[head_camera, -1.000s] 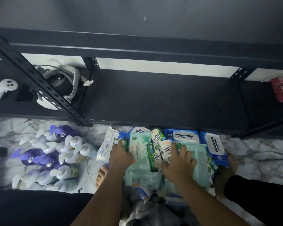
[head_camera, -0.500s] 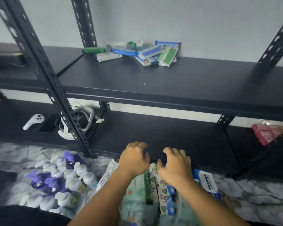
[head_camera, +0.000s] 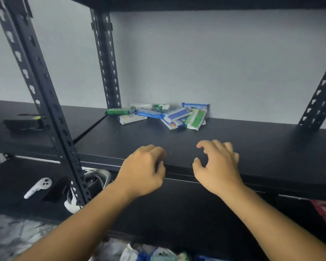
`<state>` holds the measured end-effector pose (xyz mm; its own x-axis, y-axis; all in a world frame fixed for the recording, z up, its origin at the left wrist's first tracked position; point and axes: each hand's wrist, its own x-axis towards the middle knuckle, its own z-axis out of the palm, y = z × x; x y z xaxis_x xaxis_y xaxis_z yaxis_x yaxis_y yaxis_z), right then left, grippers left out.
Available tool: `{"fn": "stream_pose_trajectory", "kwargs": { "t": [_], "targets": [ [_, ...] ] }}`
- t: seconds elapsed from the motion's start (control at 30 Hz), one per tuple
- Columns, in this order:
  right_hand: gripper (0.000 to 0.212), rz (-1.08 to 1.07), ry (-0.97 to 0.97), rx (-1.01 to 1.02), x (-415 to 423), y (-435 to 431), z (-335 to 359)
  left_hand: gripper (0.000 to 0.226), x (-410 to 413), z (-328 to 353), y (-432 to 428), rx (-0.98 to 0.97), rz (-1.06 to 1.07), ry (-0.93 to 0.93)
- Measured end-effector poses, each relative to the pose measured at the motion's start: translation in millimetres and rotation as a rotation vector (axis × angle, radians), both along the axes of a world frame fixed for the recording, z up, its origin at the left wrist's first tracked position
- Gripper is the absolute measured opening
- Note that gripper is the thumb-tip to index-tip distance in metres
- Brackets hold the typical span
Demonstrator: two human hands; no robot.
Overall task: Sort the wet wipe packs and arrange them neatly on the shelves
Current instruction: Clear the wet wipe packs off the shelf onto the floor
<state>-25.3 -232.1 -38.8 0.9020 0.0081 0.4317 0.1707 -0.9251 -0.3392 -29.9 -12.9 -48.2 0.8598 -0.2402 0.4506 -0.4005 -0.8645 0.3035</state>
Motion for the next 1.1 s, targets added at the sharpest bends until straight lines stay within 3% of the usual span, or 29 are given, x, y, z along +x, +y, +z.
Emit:
{"fn": "stream_pose_trajectory", "kwargs": {
  "t": [0.17, 0.33, 0.43, 0.6, 0.7, 0.8, 0.97, 1.1],
  "targets": [
    [0.048, -0.048, 0.102, 0.012, 75, 2, 12, 0.038, 57, 8, -10, -0.007, -0.017, -0.012],
    [0.059, -0.028, 0.18, -0.148, 157, -1, 9, 0.044, 140, 16, -26, 0.038, 0.006, 0.006],
    [0.059, -0.037, 0.245, -0.192, 194, -4, 4, 0.058, 185, 20, -41, 0.08, 0.023, -0.001],
    [0.039, -0.163, 0.169, -0.099, 215, -9, -8, 0.058, 226, 0, -55, 0.183, 0.116, -0.008],
    [0.041, -0.265, 0.121, -0.086, 220, -15, -5, 0.063, 233, -5, -58, 0.19, 0.181, -0.078],
    [0.051, -0.343, 0.2, 0.064, 221, -22, -3, 0.06, 238, -5, -56, 0.224, 0.244, -0.102],
    [0.067, -0.46, 0.292, 0.073, 219, -27, 5, 0.053, 234, -3, -46, -0.029, 0.206, 0.018],
    [0.05, -0.253, 0.096, 0.211, 216, -31, 4, 0.055, 231, 4, -38, -0.255, 0.181, 0.052]
  ]
}}
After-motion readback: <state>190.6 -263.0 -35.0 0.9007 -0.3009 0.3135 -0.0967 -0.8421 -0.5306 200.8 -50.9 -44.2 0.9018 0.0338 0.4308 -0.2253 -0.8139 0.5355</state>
